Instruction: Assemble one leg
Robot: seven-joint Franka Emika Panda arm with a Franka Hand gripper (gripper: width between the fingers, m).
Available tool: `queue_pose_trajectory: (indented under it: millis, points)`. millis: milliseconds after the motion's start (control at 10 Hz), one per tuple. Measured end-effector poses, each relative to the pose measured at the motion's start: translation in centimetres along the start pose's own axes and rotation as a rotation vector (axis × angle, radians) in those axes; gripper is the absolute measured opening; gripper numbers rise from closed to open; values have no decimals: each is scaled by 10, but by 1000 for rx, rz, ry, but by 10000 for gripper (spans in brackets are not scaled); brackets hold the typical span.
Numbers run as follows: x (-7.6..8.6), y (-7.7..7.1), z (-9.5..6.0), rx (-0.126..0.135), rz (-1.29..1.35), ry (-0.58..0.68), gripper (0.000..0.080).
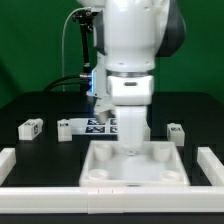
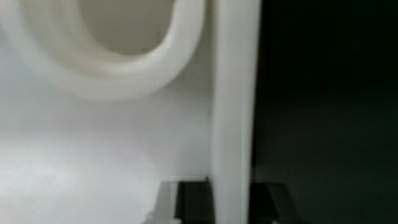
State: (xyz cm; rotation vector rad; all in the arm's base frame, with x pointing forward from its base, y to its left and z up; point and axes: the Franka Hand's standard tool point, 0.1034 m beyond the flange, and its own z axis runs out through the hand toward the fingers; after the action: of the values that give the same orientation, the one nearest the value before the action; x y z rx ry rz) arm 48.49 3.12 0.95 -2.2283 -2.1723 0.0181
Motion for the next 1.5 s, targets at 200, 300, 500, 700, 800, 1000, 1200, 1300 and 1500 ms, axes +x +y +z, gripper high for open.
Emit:
queue_pose_trajectory:
  millis: [200,300,500,700,800,1000,1200,1300,1500]
  points:
    - [25,8,1,11,-45,1,54]
    - [32,9,2,22,-59,0,54]
    - [32,9,3,33,-37,-6,54]
    - [32,8,3,34,-36,-6,238]
    - [31,8,3,34,-36,-6,238]
    - [31,8,3,35,-35,-6,510]
    - [31,8,3,34,-35,-6,616]
    - [31,8,3,34,-35,-6,644]
    - [31,8,3,34,-35,-6,649]
